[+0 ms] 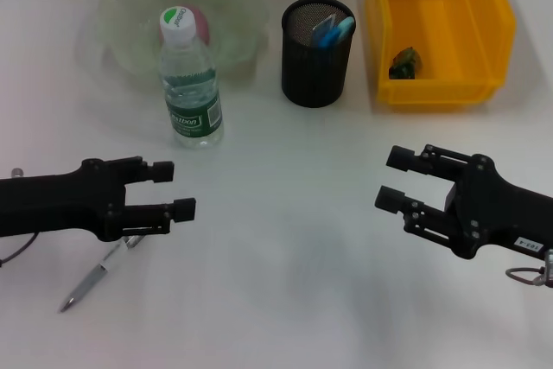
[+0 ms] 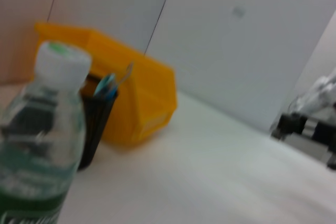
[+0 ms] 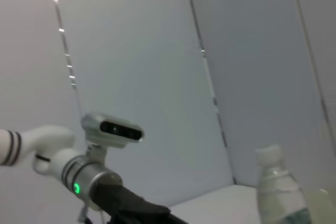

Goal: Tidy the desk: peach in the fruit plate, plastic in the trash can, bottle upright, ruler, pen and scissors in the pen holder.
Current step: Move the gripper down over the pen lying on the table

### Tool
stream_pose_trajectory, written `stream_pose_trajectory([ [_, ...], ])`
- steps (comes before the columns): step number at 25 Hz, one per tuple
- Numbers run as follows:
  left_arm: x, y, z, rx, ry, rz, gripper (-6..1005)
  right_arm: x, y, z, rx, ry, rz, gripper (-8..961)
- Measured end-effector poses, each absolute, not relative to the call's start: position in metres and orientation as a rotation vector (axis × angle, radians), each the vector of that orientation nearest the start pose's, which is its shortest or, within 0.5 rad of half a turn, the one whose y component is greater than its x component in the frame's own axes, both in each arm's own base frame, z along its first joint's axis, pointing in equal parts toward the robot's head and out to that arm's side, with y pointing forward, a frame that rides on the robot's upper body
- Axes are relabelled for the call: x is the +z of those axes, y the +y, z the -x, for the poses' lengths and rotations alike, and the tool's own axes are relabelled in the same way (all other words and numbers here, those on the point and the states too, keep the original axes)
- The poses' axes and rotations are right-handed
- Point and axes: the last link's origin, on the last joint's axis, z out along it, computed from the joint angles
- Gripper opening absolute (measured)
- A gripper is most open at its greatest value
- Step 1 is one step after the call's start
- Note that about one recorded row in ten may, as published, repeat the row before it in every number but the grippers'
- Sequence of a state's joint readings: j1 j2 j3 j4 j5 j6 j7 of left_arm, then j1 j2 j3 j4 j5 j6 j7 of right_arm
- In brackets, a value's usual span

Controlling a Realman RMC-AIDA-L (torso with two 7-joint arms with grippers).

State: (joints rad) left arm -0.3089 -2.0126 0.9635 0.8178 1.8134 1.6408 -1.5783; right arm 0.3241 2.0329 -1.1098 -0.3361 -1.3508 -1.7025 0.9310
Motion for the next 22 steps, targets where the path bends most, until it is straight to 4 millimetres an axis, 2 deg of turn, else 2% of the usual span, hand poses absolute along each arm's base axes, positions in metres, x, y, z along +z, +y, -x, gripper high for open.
stream_pose_trajectory([
  [1,0.021,0.280,0.287,-0.681,-0.839,2.781,788,-0.025,0.247,-0.282,1.179,0.482,2.558,563],
  [5,0.024,0.296,0.291,-0.421,-1.009,2.747,788,-0.029,0.247,-0.287,1.140,0.513,2.540,563],
  [7,0.023,0.299,0.291,-0.345,-1.038,2.751,788,-0.030,0.247,-0.288,1.129,0.523,2.536,564],
  [9,0.020,0.308,0.283,-0.177,-1.065,2.757,787,-0.032,0.248,-0.288,1.116,0.530,2.530,564],
  [10,0.020,0.308,0.283,-0.177,-1.065,2.757,787,-0.032,0.248,-0.288,1.116,0.530,2.530,564],
  [14,0.016,0.318,0.275,0.051,-1.086,2.744,787,-0.034,0.252,-0.288,1.097,0.530,2.527,564],
  [22,0.010,0.331,0.260,0.164,-1.105,2.710,787,-0.035,0.254,-0.288,1.083,0.513,2.525,564],
])
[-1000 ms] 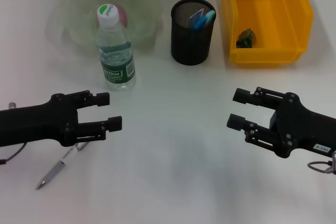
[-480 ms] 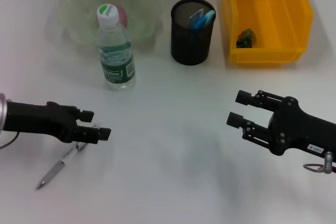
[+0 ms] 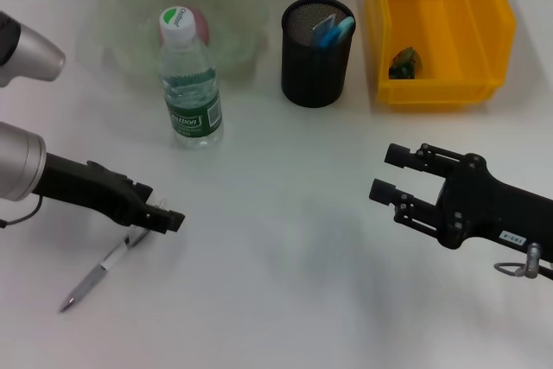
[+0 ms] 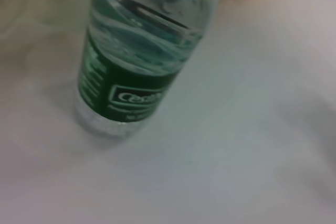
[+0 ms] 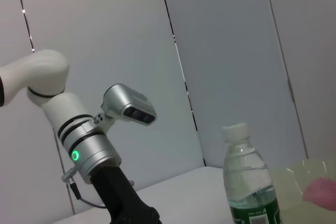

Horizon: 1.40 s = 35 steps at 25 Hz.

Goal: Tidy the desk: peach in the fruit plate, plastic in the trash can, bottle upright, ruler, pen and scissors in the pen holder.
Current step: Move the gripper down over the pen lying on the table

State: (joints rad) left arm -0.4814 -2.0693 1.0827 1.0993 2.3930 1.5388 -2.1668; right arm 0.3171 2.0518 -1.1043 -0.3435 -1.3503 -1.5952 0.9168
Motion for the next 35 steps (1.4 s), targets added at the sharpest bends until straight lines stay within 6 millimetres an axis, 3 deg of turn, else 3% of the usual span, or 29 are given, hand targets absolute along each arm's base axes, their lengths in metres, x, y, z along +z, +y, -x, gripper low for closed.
stream_pose_trajectory([
  [12,0.012,0.335,0.250,0.353,-1.161,2.657,786,-0.038,0.268,-0.282,1.054,0.487,2.506,563],
  [35,0.003,0.339,0.246,0.430,-1.170,2.614,785,-0.044,0.278,-0.277,1.034,0.494,2.500,564],
])
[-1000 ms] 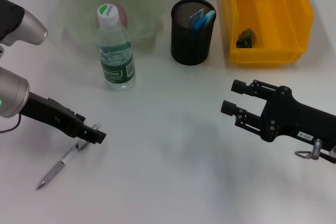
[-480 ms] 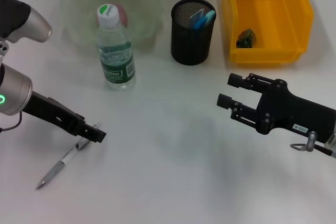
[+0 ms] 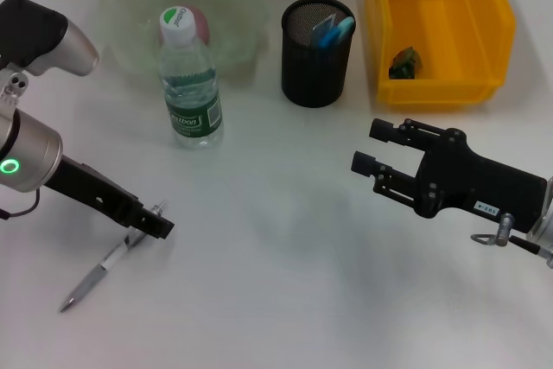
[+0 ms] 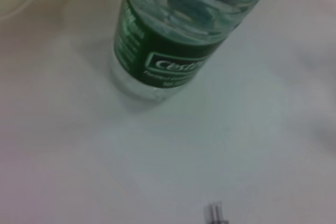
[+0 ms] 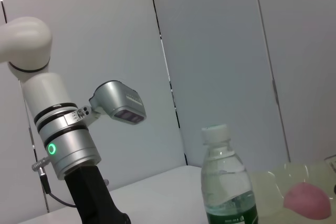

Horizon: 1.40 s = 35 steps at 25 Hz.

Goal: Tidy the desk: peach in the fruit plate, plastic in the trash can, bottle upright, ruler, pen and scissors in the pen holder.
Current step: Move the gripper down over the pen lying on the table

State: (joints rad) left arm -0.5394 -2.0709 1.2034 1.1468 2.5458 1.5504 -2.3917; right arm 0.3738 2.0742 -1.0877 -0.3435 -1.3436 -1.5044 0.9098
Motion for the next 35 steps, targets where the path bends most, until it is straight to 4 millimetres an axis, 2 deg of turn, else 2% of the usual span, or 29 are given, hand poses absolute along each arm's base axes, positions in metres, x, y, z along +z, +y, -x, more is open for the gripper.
stream_pose_trajectory([
  [12,-0.004,0.339,0.244,0.540,-1.167,2.571,784,-0.044,0.280,-0.277,1.028,0.502,2.492,564],
  [25,-0.003,0.341,0.240,0.558,-1.148,2.557,784,-0.045,0.283,-0.277,1.014,0.503,2.491,563],
  [35,-0.003,0.343,0.230,0.625,-1.111,2.545,783,-0.046,0.286,-0.276,1.005,0.503,2.491,564],
])
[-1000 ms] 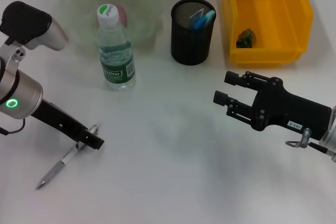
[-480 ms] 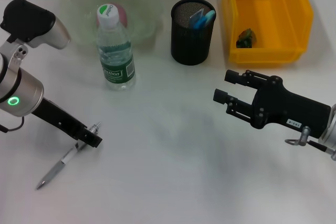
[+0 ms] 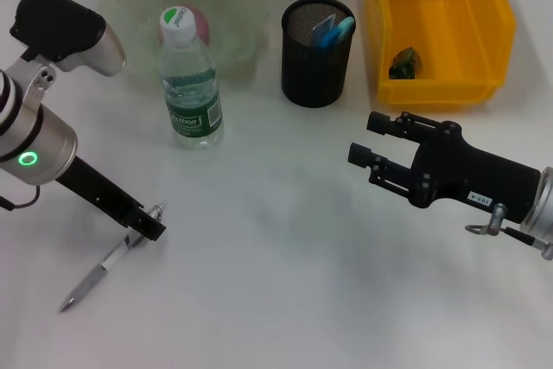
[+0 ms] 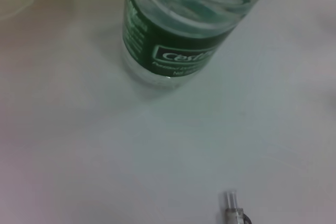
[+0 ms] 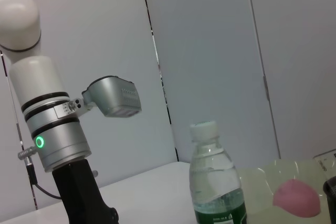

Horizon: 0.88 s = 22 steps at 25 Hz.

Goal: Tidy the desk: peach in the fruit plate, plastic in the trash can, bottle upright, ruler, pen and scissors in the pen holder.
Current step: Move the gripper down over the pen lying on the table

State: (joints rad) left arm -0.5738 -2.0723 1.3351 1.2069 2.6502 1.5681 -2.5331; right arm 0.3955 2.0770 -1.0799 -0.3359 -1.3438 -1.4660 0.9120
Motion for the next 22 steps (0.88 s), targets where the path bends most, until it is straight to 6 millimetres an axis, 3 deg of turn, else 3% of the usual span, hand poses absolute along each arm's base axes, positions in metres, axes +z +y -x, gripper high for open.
stream_pose_trajectory([
  [22,-0.0067,0.3435,0.2278,0.636,-1.102,2.549,782,-0.0464,0.2903,-0.2738,0.999,0.499,2.489,564],
])
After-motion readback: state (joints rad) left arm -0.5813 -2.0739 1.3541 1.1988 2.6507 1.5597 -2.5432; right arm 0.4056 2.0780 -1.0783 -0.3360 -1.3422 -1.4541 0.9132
